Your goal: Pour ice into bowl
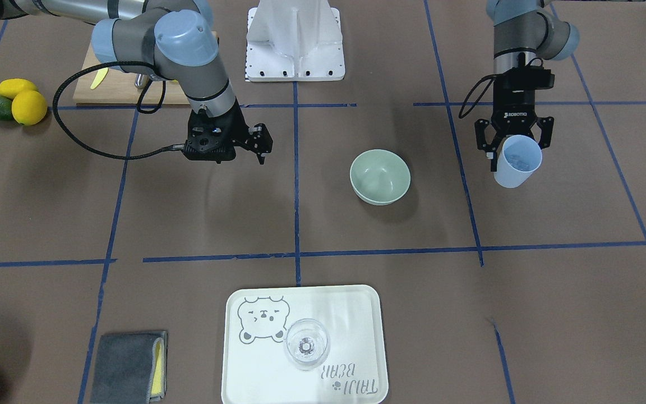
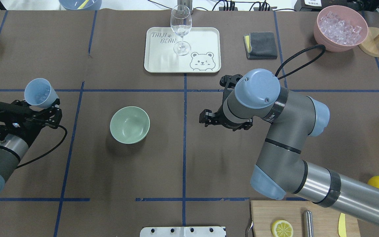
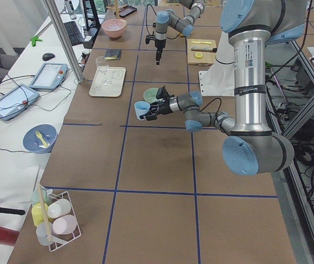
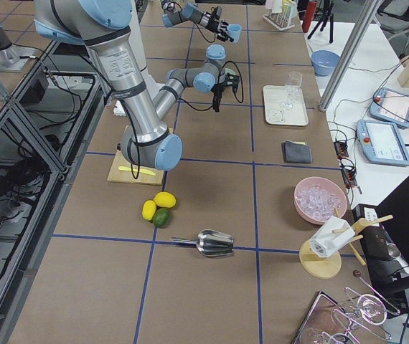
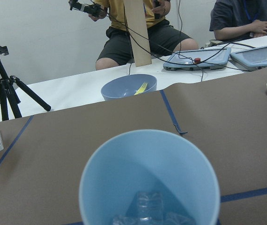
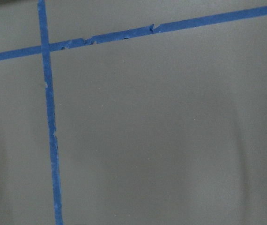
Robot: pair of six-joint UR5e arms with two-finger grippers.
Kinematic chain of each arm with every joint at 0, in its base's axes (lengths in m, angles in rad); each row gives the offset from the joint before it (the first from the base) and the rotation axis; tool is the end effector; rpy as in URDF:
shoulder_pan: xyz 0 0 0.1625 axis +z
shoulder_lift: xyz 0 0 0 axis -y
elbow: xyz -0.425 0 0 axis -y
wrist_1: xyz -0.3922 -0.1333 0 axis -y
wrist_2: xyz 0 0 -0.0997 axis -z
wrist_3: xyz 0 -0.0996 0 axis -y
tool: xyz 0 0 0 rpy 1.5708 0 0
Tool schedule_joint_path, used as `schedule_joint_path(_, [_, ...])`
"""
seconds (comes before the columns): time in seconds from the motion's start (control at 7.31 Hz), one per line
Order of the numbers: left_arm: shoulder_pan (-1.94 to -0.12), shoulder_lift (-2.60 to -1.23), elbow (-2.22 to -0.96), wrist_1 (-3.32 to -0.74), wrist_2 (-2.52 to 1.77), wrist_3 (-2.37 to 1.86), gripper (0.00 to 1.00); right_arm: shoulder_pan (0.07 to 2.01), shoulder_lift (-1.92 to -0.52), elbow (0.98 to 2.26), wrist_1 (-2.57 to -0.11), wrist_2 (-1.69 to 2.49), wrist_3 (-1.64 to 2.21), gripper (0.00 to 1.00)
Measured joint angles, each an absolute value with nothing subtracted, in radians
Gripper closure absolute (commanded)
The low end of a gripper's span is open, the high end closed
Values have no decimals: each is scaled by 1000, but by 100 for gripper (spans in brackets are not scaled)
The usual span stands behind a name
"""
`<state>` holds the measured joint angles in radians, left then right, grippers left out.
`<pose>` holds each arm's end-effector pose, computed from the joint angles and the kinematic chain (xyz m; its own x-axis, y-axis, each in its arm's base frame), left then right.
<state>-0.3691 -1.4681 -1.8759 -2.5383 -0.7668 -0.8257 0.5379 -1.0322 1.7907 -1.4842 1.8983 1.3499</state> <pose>0.3393 -0.3511 0.4416 0.8565 0.1731 -0.4862 0.3917 0.3953 0.8308 -0.4972 -0.4145 0.2456 0.6171 0.1266 0.7766 -0.1468 0.9882 -0.0444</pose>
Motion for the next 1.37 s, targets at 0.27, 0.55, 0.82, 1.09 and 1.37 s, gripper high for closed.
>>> schedule_joint_path(0.27, [-363,-1529,-1850,-2535,-763,-685,100,538,-1044,1796,-1483,1898,1350,0])
schedule_joint_path(0.55, [-361,-1573,-1824,-2515,-748,-560,100,538,-1044,1796,-1483,1898,1350,0])
schedule_joint_path(0.82, [-348,-1618,-1820,-2388,-634,-478,100,538,-1042,1795,-1483,1898,1350,0])
schedule_joint_path(1.09, [-310,-1665,-1826,-2245,-550,-457,100,538,-1042,1795,-1483,1898,1350,0])
schedule_joint_path(1.37, [-261,-1689,-1822,-2161,-469,-452,100,538,-1042,1795,-1483,1898,1350,0])
